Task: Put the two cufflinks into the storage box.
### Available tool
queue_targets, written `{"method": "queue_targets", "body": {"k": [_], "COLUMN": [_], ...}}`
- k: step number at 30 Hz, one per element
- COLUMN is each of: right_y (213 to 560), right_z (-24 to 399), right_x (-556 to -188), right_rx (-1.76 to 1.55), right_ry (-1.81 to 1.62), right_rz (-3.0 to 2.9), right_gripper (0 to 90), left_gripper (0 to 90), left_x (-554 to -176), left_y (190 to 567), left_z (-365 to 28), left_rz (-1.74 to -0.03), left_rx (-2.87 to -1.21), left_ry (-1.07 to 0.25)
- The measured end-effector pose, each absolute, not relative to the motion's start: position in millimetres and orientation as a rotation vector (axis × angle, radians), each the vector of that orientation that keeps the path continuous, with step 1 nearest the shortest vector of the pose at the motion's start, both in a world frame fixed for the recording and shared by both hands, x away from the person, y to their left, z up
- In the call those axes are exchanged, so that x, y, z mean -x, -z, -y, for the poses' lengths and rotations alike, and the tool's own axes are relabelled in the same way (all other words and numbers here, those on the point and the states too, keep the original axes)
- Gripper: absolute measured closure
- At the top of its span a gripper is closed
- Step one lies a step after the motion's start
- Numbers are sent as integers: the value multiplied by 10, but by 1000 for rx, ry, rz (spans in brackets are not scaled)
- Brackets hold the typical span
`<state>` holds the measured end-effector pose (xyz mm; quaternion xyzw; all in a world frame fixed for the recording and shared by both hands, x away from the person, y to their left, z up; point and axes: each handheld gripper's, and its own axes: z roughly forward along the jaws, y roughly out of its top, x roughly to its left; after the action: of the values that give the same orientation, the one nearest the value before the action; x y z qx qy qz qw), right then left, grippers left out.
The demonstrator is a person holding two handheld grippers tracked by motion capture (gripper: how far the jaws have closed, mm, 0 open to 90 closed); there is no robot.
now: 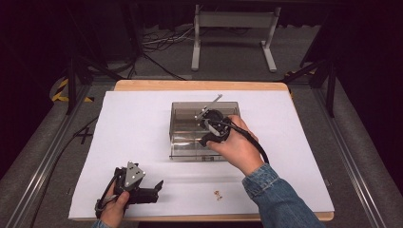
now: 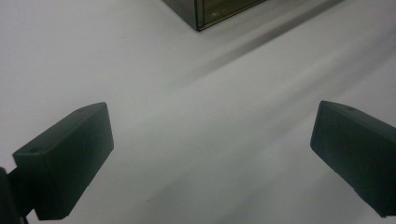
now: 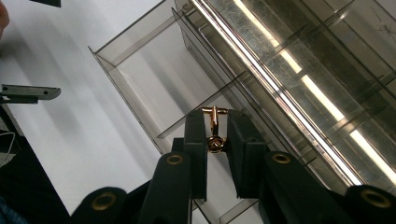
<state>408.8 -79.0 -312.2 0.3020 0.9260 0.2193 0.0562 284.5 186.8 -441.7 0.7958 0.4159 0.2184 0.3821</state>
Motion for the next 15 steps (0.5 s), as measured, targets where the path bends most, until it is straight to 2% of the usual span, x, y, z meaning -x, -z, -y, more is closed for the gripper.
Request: {"method": "queue_targets", "body": {"k": [15], "right_y": [3314], "right_z": [741], "right_x": [-4147], "right_rx": [-924], "right_ry": [-578], "right_rz": [-2840], "right_gripper": [781], "left_gripper": [1], "left_x": [-2847], "left_y": [4420], "left_z": [-1862], "left_rz": [-1060], "left_rx": [-2029], "left_ry": [-558]}}
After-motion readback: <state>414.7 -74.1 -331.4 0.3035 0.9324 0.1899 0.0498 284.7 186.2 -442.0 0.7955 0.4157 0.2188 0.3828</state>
